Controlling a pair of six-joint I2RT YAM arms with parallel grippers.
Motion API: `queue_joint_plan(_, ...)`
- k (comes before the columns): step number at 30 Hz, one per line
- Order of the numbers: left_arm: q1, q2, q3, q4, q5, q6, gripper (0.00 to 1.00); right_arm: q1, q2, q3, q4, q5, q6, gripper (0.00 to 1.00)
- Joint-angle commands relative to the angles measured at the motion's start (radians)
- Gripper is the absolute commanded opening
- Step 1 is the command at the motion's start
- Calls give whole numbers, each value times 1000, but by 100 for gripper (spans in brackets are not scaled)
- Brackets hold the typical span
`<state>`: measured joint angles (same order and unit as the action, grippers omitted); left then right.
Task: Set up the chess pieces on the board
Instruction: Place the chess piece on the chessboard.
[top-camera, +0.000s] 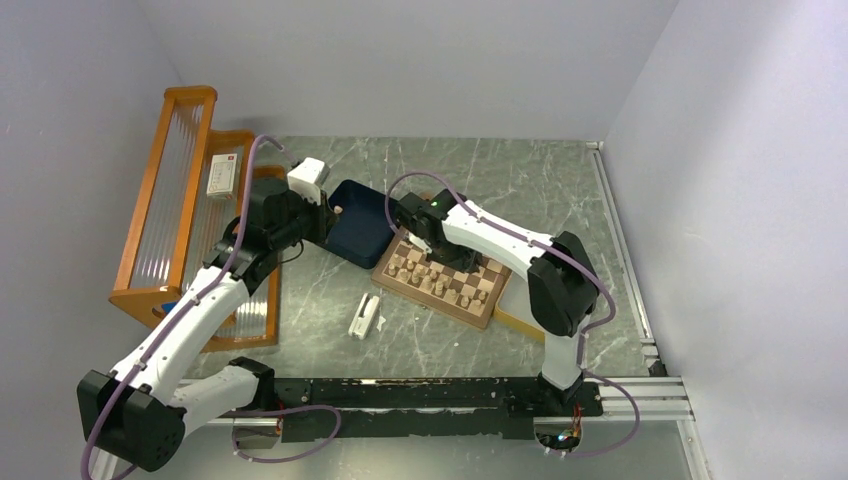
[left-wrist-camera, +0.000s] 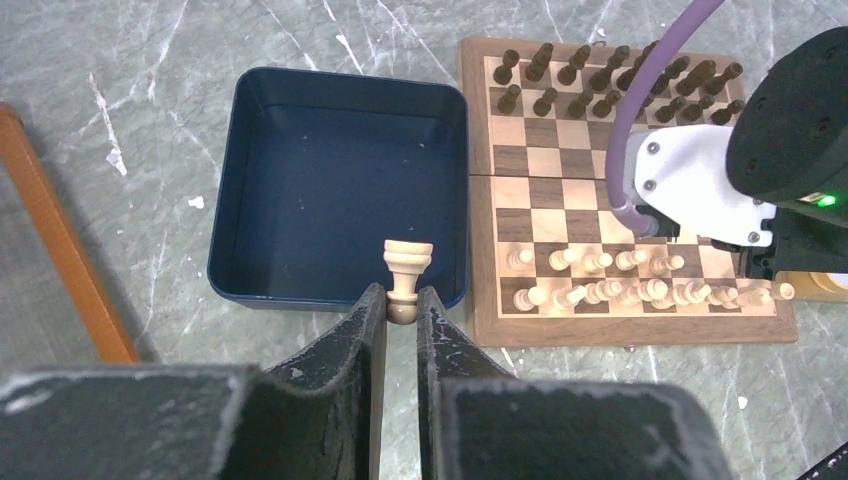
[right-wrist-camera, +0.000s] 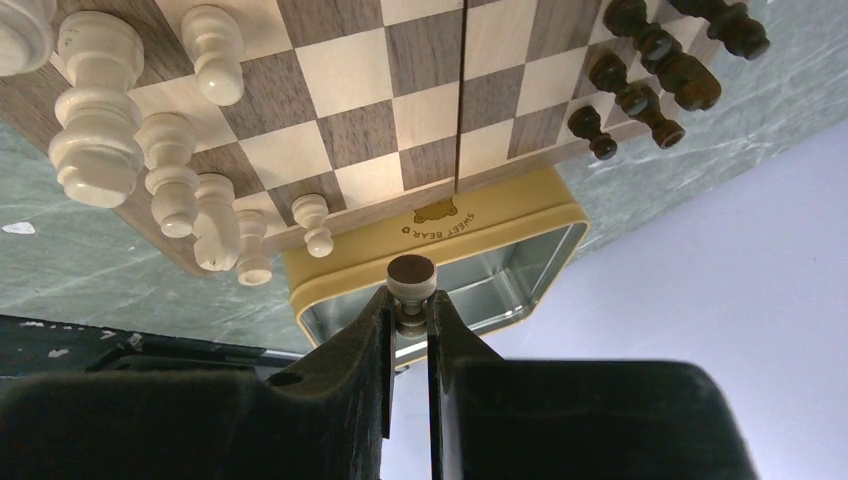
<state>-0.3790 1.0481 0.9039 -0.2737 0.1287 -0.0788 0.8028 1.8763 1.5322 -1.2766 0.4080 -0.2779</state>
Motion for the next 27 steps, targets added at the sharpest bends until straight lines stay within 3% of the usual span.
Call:
queue_joint_plan(1, -16, -29, 8, -10, -48, 20, 5, 9, 28, 10, -34, -14, -48, 10)
queue_joint_plan(11, -24, -66, 15, -33, -113, 26, 5, 12, 53, -46, -27, -4, -56, 13)
queue_joint_plan(27, -44, -93, 13, -38, -127, 37, 5, 11, 159, 12, -12, -17, -61, 21)
